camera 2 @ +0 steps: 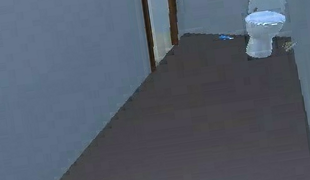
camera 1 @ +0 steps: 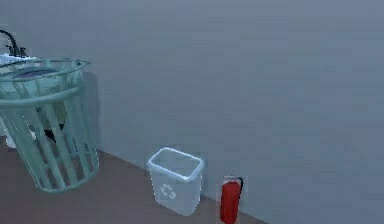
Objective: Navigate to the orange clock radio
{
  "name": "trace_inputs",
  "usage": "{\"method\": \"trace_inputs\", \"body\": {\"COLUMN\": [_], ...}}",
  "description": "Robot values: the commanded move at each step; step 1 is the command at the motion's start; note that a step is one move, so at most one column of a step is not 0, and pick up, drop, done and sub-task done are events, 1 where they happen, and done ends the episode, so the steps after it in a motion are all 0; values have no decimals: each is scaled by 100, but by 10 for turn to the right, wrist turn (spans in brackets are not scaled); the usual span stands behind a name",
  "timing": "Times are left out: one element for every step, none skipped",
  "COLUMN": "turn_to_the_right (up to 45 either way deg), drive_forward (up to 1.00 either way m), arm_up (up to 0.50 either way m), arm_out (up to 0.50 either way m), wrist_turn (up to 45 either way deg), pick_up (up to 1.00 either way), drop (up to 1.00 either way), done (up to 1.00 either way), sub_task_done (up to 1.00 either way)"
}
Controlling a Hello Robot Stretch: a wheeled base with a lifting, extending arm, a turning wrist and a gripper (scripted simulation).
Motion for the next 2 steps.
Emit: {"method": "trace_inputs", "body": {"turn_to_the_right": [-450,-450], "drive_forward": [0,0], "arm_up": [0,0], "arm_out": [0,0], "wrist_turn": [0,0], "pick_up": [0,0], "drop": [0,0], "done": [0,0], "sub_task_done": [0,0]}}
